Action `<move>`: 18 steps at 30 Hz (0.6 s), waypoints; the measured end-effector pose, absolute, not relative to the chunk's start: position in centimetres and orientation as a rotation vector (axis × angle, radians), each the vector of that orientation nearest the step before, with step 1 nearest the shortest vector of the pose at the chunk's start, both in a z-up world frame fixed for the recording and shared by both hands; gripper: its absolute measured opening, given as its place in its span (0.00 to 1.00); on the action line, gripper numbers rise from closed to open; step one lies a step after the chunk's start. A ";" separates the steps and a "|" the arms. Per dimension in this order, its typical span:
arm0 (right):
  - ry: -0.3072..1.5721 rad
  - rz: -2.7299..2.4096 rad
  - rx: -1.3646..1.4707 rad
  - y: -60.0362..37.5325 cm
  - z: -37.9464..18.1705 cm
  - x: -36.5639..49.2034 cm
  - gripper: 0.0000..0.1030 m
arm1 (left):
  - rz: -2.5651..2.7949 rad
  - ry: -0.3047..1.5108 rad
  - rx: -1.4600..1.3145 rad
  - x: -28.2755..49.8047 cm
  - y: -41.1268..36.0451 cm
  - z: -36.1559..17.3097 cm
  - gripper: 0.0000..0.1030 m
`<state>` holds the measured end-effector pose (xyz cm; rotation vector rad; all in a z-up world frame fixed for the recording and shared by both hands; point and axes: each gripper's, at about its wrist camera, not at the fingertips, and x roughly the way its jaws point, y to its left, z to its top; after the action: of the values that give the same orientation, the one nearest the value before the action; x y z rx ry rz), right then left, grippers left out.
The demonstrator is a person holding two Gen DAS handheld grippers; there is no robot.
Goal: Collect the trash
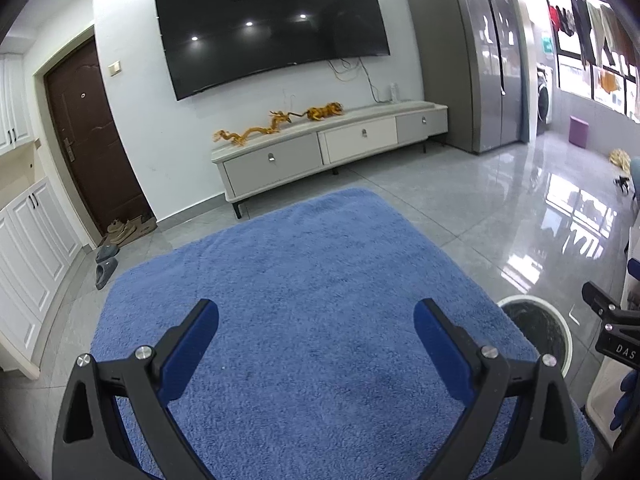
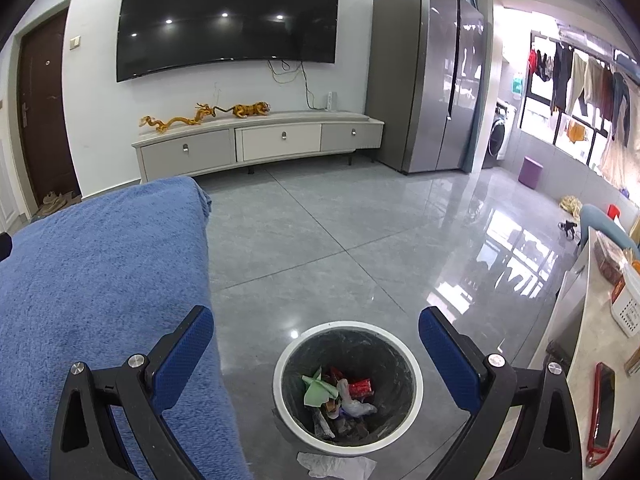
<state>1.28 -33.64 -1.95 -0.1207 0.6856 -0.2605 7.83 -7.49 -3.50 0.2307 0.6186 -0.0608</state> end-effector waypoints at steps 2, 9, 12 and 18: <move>0.698 -0.267 -0.109 -34.3 -2.2 1.5 1.00 | -0.067 0.628 0.238 8.2 -7.9 -3.8 0.96; 0.733 -0.285 -0.092 -35.6 -3.2 2.2 1.00 | -0.076 0.649 0.241 9.7 -8.9 -4.3 0.96; 0.740 -0.288 -0.086 -35.7 -3.3 2.5 1.00 | -0.078 0.646 0.244 10.0 -9.1 -4.4 0.96; 0.746 -0.291 -0.090 -35.6 -3.4 2.7 1.00 | -0.094 0.650 0.236 10.2 -9.3 -4.5 0.96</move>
<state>2.69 -35.56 -3.37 -0.0901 0.7456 -0.2909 10.16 -9.26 -4.48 0.2362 0.6500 -0.0943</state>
